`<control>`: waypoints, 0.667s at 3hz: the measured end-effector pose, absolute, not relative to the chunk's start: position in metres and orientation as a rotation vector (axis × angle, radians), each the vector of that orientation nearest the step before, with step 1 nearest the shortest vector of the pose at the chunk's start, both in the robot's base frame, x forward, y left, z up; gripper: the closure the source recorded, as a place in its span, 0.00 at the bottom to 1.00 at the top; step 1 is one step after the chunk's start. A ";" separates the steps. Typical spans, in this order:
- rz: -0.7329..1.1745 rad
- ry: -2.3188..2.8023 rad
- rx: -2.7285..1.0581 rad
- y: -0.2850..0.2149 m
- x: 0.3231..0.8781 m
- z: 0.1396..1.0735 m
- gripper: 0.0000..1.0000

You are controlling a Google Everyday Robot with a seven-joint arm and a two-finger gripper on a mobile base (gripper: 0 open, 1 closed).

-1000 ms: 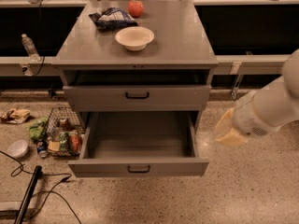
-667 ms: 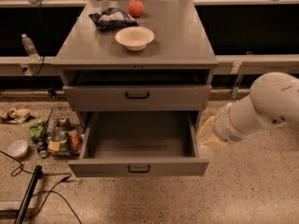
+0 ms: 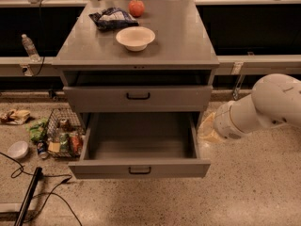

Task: Close middle drawer

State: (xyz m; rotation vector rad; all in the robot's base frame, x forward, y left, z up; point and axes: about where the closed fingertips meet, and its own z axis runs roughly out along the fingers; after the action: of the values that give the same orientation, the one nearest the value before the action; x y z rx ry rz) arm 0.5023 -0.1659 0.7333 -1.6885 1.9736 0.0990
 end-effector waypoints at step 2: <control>0.206 2.054 -1.601 -0.155 0.496 0.661 1.00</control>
Offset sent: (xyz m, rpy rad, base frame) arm -0.0098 0.0120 -0.1091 0.0975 0.1240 -0.1157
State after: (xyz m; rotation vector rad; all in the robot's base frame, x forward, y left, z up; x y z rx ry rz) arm 0.4958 -0.1553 0.6610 -1.6009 2.0542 0.2061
